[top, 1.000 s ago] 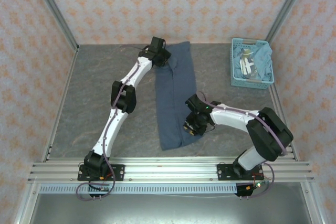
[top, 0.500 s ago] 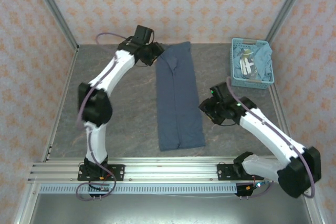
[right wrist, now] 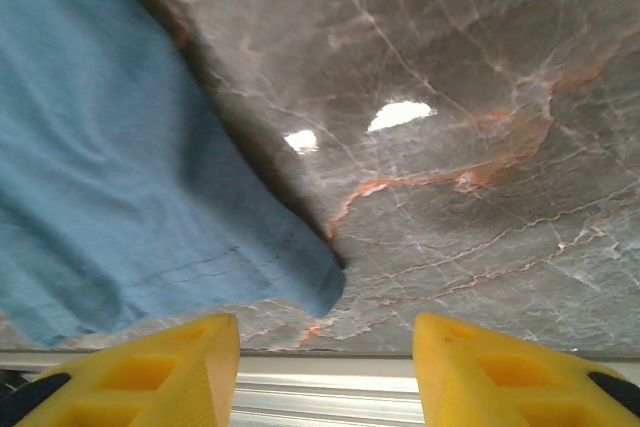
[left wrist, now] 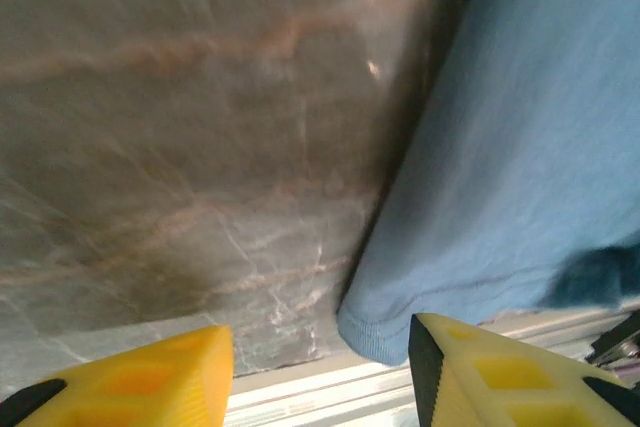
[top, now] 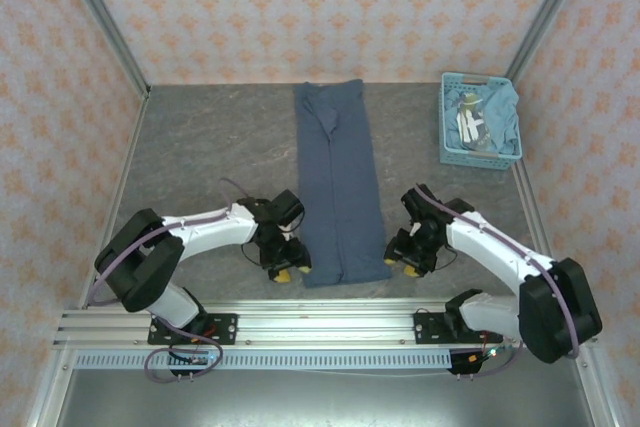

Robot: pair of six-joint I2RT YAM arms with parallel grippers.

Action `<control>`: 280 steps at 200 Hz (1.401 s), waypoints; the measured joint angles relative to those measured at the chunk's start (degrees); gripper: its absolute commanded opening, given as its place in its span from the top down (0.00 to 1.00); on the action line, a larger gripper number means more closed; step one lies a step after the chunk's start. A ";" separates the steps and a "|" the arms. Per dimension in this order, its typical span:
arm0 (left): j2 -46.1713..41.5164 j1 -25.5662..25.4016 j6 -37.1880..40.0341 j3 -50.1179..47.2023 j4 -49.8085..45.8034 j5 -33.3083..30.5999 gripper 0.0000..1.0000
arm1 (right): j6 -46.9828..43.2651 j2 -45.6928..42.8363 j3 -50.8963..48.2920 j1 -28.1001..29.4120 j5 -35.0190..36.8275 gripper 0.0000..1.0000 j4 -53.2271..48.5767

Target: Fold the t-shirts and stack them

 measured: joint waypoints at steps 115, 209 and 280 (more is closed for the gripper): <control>7.30 -5.77 -5.42 3.08 4.57 0.94 0.93 | 1.03 10.56 -0.26 3.65 -0.96 0.76 6.82; -2.73 -6.88 -4.72 -3.41 4.07 -3.10 1.00 | 3.63 2.86 -0.59 10.05 -1.11 1.00 4.04; -9.01 -6.54 -6.23 2.58 -0.83 -10.12 1.00 | 6.21 -0.63 5.95 10.10 0.33 1.00 -2.10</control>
